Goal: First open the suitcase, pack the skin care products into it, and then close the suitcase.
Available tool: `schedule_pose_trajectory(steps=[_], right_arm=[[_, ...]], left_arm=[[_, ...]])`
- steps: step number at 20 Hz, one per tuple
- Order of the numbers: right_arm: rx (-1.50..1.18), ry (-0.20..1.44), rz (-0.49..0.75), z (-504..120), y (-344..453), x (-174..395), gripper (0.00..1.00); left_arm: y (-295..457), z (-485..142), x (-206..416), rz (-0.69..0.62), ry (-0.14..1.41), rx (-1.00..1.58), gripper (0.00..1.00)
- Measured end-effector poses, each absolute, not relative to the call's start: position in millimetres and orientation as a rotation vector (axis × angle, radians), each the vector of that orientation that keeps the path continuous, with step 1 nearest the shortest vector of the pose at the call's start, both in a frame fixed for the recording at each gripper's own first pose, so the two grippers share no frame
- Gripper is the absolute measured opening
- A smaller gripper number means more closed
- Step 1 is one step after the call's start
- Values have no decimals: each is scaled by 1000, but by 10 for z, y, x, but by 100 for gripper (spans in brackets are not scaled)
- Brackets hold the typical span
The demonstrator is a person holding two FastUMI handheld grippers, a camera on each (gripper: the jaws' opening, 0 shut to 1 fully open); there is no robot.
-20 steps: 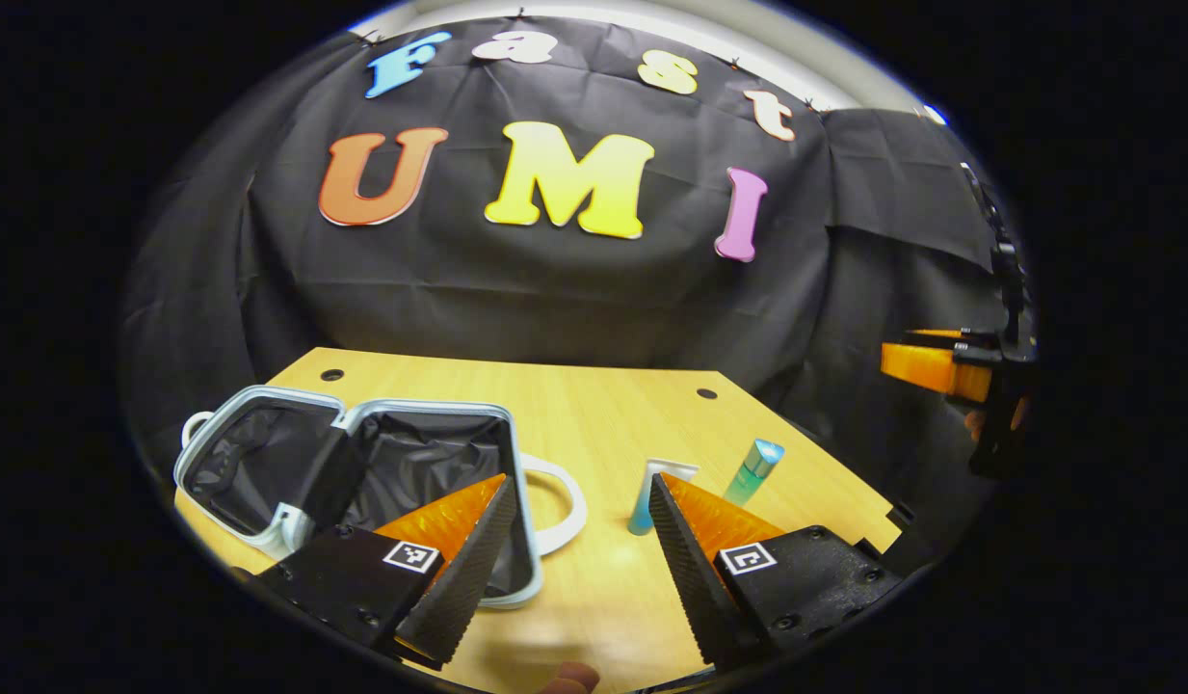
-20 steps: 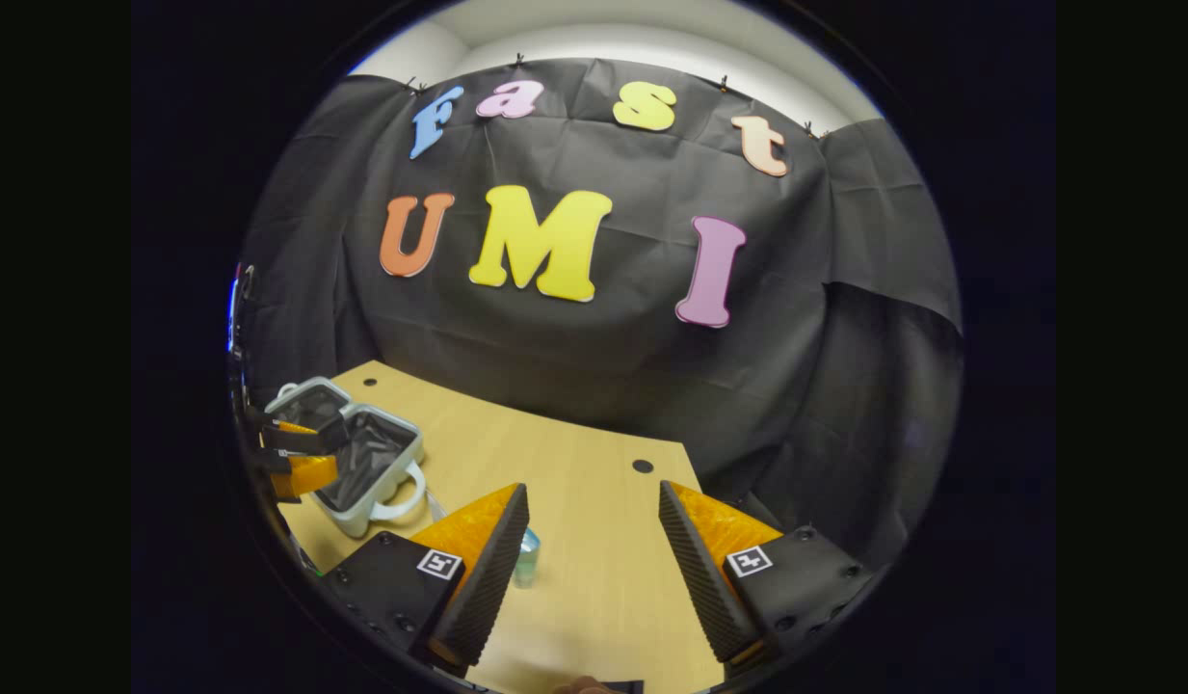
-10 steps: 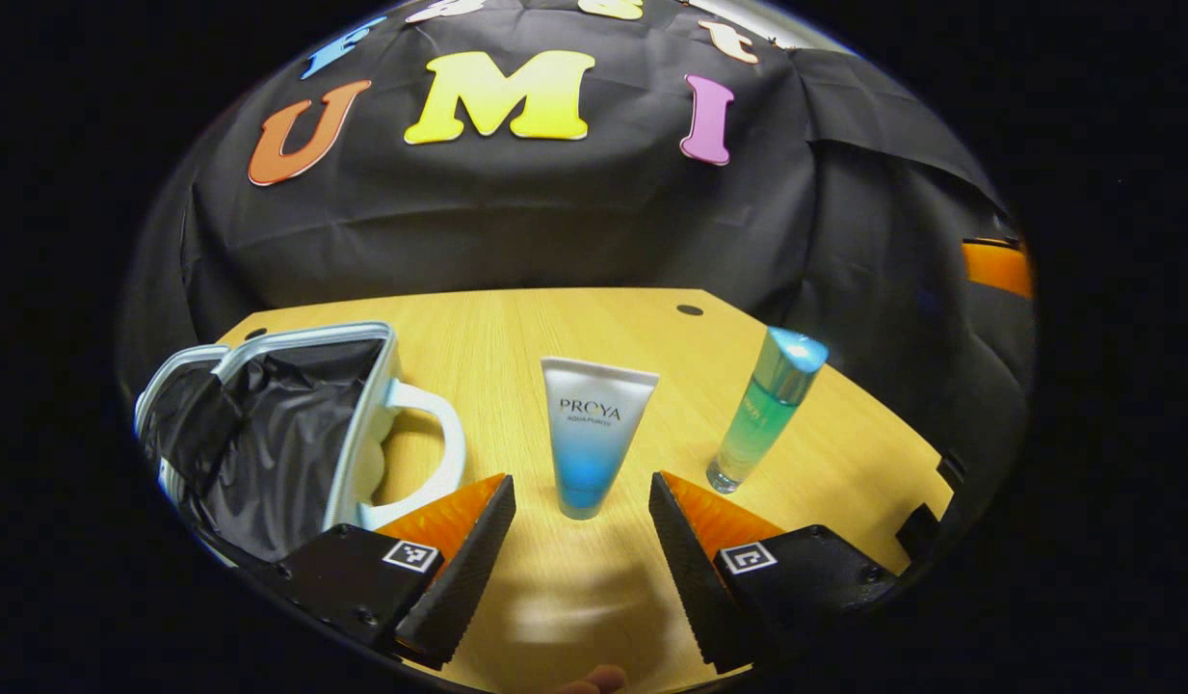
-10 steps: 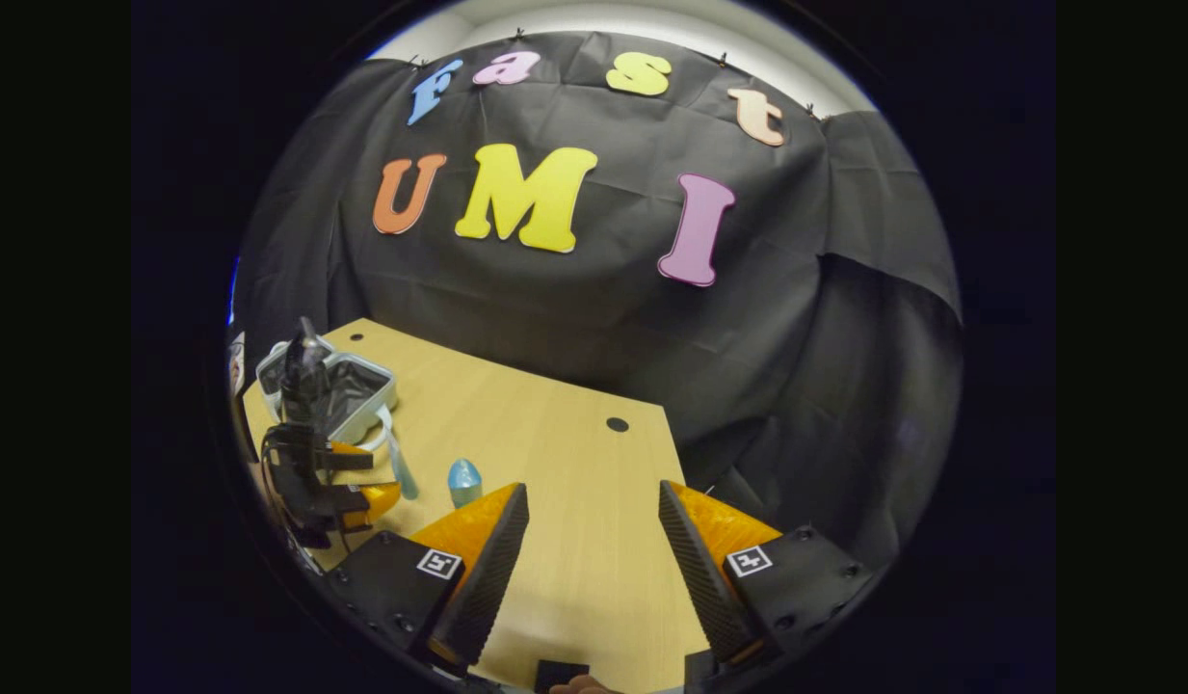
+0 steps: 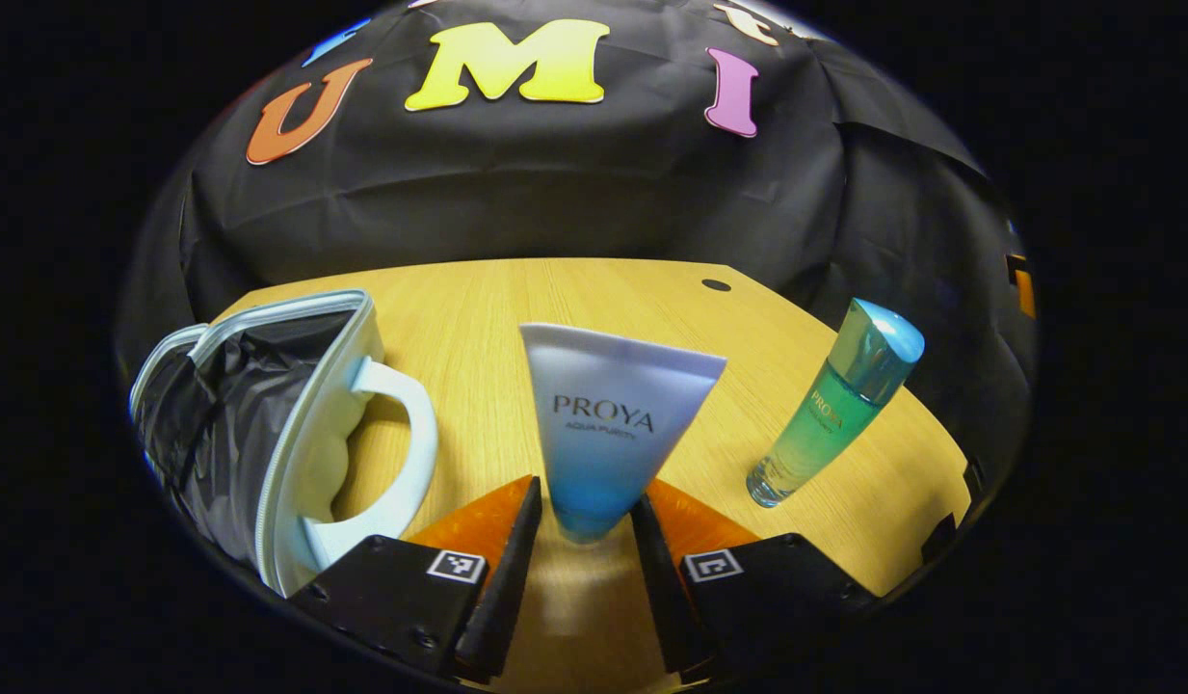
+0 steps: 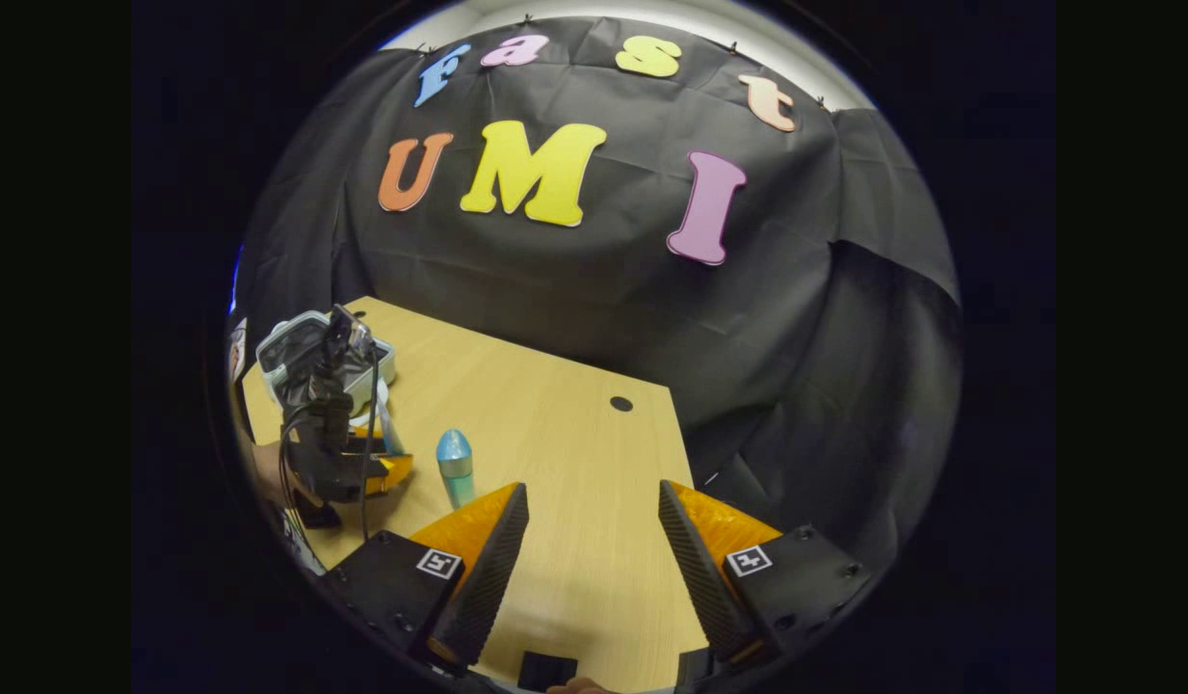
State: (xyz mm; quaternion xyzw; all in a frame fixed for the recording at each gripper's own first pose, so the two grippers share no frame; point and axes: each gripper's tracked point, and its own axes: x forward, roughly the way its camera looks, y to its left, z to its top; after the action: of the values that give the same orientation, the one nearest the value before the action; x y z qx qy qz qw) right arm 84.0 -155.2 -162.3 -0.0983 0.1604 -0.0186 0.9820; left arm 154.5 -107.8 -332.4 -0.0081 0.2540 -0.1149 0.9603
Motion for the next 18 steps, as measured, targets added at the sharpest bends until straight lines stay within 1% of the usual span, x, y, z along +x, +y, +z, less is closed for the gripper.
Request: schedule_pose_trajectory(steps=[2,4,8,11,14,18], right_arm=[[-179,333,-10,-1706,-1495,872,81],[-142,343,41,-1821,-1356,909,81],[-118,346,126,-2095,-1039,1092,81],[-74,362,162,-2376,-762,1249,81],[-38,375,160,-2624,-502,1438,81],[-48,395,102,-2895,-320,1719,81]], left_arm=[[-1104,-3314,1509,-236,526,-38,48],[-1086,-3265,1432,-225,545,-47,46],[-1008,-2878,1125,-196,539,-52,45],[-737,-2552,817,-146,555,-31,45],[-329,-2318,560,-86,582,-54,45],[454,-2216,441,19,632,-73,45]])
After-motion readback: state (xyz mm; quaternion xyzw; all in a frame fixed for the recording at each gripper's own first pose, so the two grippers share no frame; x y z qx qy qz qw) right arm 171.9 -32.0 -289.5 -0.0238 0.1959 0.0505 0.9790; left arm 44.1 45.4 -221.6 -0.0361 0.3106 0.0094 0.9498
